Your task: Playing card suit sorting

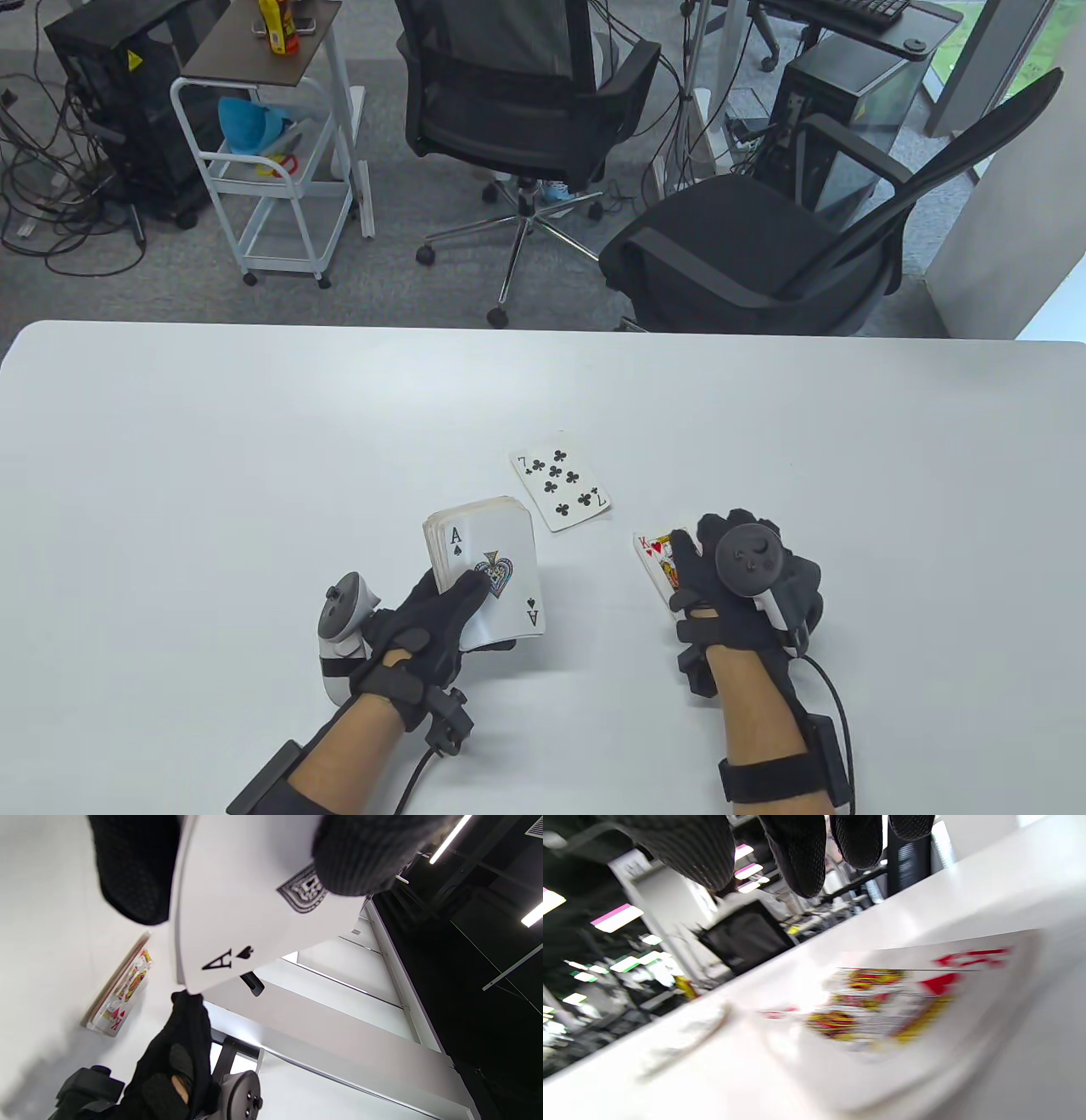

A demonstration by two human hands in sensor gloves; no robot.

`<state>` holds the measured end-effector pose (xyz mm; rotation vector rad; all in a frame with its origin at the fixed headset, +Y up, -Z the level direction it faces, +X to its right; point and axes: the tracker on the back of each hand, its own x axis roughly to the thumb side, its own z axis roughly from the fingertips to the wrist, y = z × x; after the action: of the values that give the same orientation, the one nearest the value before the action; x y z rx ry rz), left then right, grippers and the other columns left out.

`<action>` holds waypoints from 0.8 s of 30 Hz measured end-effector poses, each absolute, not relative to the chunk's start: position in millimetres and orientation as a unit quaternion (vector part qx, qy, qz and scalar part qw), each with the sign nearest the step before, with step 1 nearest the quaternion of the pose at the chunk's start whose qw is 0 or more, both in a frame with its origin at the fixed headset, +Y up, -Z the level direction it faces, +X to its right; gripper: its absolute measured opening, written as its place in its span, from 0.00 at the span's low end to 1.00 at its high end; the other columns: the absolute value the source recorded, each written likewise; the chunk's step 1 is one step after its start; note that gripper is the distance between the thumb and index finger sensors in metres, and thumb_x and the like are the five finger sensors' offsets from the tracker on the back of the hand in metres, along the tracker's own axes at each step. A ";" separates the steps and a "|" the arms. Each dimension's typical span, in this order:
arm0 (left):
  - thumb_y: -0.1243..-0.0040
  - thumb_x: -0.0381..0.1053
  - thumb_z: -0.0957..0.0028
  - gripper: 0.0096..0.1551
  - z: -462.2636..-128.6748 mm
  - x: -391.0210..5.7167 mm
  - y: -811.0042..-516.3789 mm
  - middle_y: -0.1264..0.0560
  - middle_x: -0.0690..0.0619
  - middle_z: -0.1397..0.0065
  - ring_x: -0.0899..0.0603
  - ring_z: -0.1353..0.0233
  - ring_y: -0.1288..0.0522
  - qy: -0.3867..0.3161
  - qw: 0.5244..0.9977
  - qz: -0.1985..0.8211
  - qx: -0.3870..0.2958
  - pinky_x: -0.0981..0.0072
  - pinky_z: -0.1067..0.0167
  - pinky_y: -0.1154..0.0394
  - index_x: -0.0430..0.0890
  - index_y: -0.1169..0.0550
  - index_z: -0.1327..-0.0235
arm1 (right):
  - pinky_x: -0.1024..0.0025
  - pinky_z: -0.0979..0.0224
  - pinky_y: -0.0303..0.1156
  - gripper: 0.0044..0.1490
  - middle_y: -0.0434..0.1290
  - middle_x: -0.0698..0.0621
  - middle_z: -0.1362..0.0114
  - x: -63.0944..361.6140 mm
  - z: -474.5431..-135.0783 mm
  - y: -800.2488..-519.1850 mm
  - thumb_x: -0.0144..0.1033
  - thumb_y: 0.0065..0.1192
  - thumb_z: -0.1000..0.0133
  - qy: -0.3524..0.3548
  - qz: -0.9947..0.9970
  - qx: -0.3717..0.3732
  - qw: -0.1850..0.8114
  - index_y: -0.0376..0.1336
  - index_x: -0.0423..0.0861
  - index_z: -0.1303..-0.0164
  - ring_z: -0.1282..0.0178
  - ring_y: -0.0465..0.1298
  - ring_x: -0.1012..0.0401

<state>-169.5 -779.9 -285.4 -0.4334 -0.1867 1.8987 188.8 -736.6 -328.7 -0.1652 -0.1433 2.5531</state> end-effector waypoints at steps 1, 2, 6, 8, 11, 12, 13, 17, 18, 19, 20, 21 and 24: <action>0.33 0.63 0.40 0.38 -285.4 -169.7 -779.9 0.28 0.53 0.23 0.39 0.28 0.22 -0.079 0.560 0.804 -0.184 0.54 0.44 0.14 0.53 0.37 0.22 | 0.26 0.27 0.40 0.36 0.53 0.33 0.17 184.8 -327.9 -734.4 0.54 0.61 0.37 -0.057 0.951 -0.048 0.300 0.63 0.40 0.27 0.18 0.45 0.32; 0.33 0.63 0.40 0.38 -285.3 -169.8 -780.1 0.28 0.53 0.23 0.39 0.28 0.22 -0.077 0.561 0.804 -0.183 0.54 0.44 0.14 0.53 0.37 0.22 | 0.26 0.27 0.41 0.36 0.53 0.33 0.17 179.5 -326.3 -731.7 0.54 0.60 0.37 -0.057 0.944 -0.031 0.323 0.63 0.41 0.28 0.18 0.46 0.32; 0.33 0.62 0.40 0.38 -285.0 -170.1 -780.5 0.29 0.52 0.23 0.39 0.28 0.22 -0.074 0.565 0.801 -0.185 0.54 0.44 0.14 0.53 0.37 0.22 | 0.26 0.27 0.42 0.35 0.54 0.34 0.18 154.7 -318.5 -724.7 0.54 0.60 0.36 -0.034 0.893 0.032 0.447 0.64 0.40 0.29 0.18 0.47 0.32; 0.33 0.62 0.40 0.38 -285.1 -170.1 -780.3 0.29 0.52 0.23 0.39 0.28 0.22 -0.074 0.567 0.799 -0.185 0.54 0.44 0.14 0.53 0.37 0.22 | 0.27 0.26 0.44 0.35 0.55 0.34 0.18 137.5 -313.6 -721.4 0.54 0.60 0.36 -0.027 0.871 0.076 0.485 0.65 0.40 0.31 0.19 0.48 0.32; 0.32 0.60 0.40 0.38 -284.6 -169.0 -780.5 0.29 0.52 0.23 0.39 0.28 0.22 -0.072 0.576 0.792 -0.188 0.54 0.44 0.14 0.53 0.37 0.22 | 0.27 0.26 0.45 0.34 0.56 0.34 0.18 112.2 -303.4 -715.5 0.54 0.60 0.37 -0.037 0.866 0.127 0.482 0.65 0.40 0.31 0.19 0.49 0.33; 0.32 0.60 0.40 0.38 -284.6 -168.9 -780.8 0.29 0.53 0.23 0.39 0.28 0.22 -0.071 0.580 0.789 -0.189 0.53 0.44 0.14 0.53 0.37 0.22 | 0.28 0.26 0.45 0.35 0.54 0.34 0.18 107.7 -301.3 -714.7 0.54 0.60 0.37 -0.041 0.868 0.132 0.477 0.64 0.41 0.30 0.19 0.49 0.33; 0.31 0.59 0.40 0.38 -284.8 -168.7 -781.1 0.29 0.53 0.23 0.39 0.28 0.22 -0.072 0.584 0.785 -0.193 0.54 0.44 0.14 0.53 0.37 0.22 | 0.28 0.26 0.46 0.37 0.52 0.34 0.17 100.0 -297.0 -713.4 0.55 0.62 0.37 -0.053 0.873 0.135 0.465 0.61 0.41 0.27 0.19 0.49 0.33; 0.29 0.57 0.41 0.39 -285.0 -167.8 -781.1 0.28 0.53 0.23 0.40 0.28 0.22 -0.080 0.588 0.778 -0.208 0.54 0.44 0.14 0.53 0.37 0.23 | 0.28 0.26 0.46 0.42 0.50 0.34 0.17 86.4 -290.3 -715.1 0.57 0.64 0.38 -0.064 0.887 0.139 0.435 0.57 0.41 0.25 0.19 0.49 0.33; 0.28 0.57 0.41 0.39 -285.1 -167.1 -781.1 0.28 0.54 0.23 0.40 0.28 0.22 -0.081 0.588 0.777 -0.210 0.54 0.44 0.14 0.53 0.37 0.23 | 0.28 0.26 0.46 0.42 0.49 0.34 0.17 83.8 -289.6 -716.6 0.57 0.64 0.39 -0.061 0.890 0.141 0.429 0.57 0.41 0.25 0.19 0.49 0.32; 0.28 0.56 0.41 0.39 -285.2 -166.6 -781.1 0.28 0.53 0.23 0.40 0.28 0.22 -0.082 0.588 0.776 -0.211 0.54 0.44 0.14 0.53 0.37 0.23 | 0.28 0.26 0.46 0.42 0.50 0.34 0.17 82.7 -289.2 -717.6 0.58 0.65 0.39 -0.060 0.891 0.141 0.427 0.57 0.41 0.25 0.19 0.50 0.33; 0.28 0.56 0.41 0.39 -285.3 -165.6 -780.9 0.28 0.54 0.24 0.40 0.28 0.22 -0.084 0.589 0.775 -0.213 0.54 0.44 0.14 0.53 0.36 0.23 | 0.28 0.26 0.46 0.42 0.50 0.34 0.17 81.5 -289.0 -718.4 0.58 0.65 0.39 -0.062 0.891 0.142 0.426 0.57 0.41 0.26 0.19 0.50 0.33; 0.28 0.56 0.41 0.39 -285.3 -164.7 -780.7 0.28 0.54 0.23 0.40 0.28 0.22 -0.086 0.590 0.774 -0.214 0.54 0.44 0.14 0.53 0.36 0.23 | 0.28 0.26 0.47 0.42 0.51 0.34 0.17 79.9 -288.3 -719.3 0.58 0.66 0.40 -0.064 0.891 0.142 0.427 0.58 0.41 0.28 0.19 0.50 0.33; 0.28 0.56 0.41 0.39 -284.7 -163.2 -780.9 0.28 0.54 0.24 0.40 0.28 0.21 -0.088 0.593 0.771 -0.215 0.54 0.44 0.14 0.54 0.36 0.23 | 0.28 0.26 0.48 0.41 0.52 0.35 0.17 78.3 -286.6 -719.3 0.60 0.66 0.41 -0.080 0.889 0.141 0.429 0.60 0.41 0.32 0.19 0.52 0.33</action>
<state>-163.2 -780.9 -284.7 -0.5008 -0.2048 1.7927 78.3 -719.3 -286.6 0.3521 -0.1991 2.2190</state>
